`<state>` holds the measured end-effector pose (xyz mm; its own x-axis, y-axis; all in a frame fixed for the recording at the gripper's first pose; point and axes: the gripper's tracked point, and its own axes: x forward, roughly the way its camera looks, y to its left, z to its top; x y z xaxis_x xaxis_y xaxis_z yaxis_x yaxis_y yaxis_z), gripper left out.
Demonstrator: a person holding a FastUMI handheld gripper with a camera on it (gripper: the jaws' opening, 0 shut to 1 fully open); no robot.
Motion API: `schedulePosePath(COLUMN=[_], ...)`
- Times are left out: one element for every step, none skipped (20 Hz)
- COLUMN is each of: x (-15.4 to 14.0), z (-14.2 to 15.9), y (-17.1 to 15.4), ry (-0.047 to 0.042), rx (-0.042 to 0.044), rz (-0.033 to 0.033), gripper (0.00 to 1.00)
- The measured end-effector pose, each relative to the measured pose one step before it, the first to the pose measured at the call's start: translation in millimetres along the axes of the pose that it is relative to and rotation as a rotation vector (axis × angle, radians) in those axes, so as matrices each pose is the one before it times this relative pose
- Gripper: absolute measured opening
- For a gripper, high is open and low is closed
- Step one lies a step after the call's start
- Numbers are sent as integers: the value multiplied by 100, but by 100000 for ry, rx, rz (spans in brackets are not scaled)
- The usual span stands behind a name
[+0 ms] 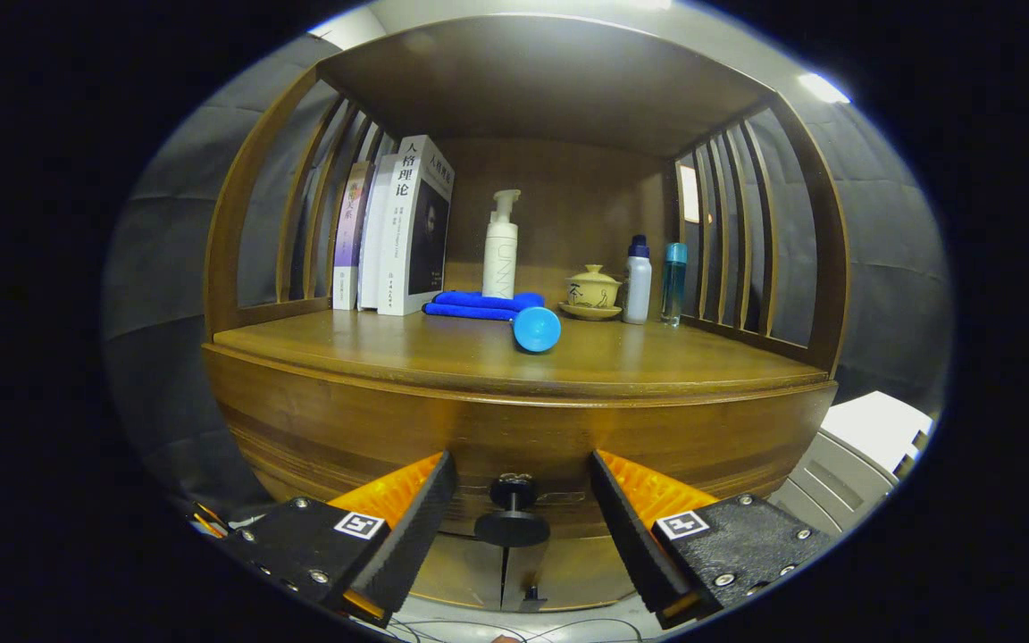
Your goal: Pull open the drawer, take out the items inside it, and place them on the countertop above the cabinet.
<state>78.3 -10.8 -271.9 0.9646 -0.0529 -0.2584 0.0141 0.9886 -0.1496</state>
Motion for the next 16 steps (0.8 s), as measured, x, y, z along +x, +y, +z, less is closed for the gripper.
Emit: schedulePosePath(x=[-298,-285,-373,-380,-497,-478,-634,-515,-560,-297,-407,-319,-179,-218,-344,-79], z=[-130,0,156,183,445,423,454,553,743,1070,1259,1205,1301,1057,679,686], y=[-45,-379,-364,-552,-287,-308,-588,-461,-386,-293,-341,-623,-913,-1142,-1024,-659], ry=[542,-239,-791,-933,-1652,-1051,-748,-712,-786,-1632,-2430,-2702,-2492,-1837,-910,-586], rx=[-3578,-4319,-4766,-4570,-2448,-1571,-407,1444,3143,3283,2143,484,-1024,-2116,-2128,-1536], rz=[1912,1237,1287,462,1291,108,-790,-853,-491,582,979,200,-422,-1412,-1487,-745], gripper=[95,95,95,95,95,95,95,95,95,95,95,95,95,95,95,95])
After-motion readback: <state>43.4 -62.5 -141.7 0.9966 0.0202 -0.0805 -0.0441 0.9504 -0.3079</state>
